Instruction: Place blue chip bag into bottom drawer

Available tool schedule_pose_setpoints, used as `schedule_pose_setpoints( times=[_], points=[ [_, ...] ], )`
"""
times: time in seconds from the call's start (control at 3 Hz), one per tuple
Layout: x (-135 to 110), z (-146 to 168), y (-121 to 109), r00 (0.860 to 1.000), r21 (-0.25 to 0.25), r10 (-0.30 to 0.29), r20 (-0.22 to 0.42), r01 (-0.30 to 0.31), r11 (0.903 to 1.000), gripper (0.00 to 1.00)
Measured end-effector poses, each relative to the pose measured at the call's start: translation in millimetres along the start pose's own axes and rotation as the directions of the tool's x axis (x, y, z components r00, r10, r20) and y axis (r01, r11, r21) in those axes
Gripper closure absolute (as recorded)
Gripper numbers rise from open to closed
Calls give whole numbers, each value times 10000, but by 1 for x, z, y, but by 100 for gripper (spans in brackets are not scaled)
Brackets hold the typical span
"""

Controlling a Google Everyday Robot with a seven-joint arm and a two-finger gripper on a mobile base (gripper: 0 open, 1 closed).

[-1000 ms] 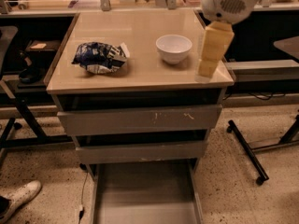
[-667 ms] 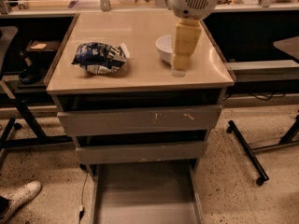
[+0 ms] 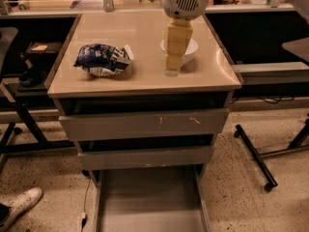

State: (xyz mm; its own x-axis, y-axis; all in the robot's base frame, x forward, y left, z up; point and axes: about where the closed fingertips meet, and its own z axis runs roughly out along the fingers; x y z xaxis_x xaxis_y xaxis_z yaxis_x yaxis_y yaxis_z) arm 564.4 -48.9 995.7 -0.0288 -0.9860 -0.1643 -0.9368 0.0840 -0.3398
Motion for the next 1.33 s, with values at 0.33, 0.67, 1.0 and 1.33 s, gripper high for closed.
schedule_pose_setpoints(
  times=[0.33,0.67,1.0,1.33],
  points=[
    [-36,22,-24,9980,-48,-591,219,592,9982,0],
    [-83,43,-57,9911,-12,-1166,636,1169,9931,0],
    [-83,43,-57,9912,-10,-1164,635,1167,9932,0],
    [-90,65,-72,9892,-269,-847,1194,885,9957,0]
  ],
)
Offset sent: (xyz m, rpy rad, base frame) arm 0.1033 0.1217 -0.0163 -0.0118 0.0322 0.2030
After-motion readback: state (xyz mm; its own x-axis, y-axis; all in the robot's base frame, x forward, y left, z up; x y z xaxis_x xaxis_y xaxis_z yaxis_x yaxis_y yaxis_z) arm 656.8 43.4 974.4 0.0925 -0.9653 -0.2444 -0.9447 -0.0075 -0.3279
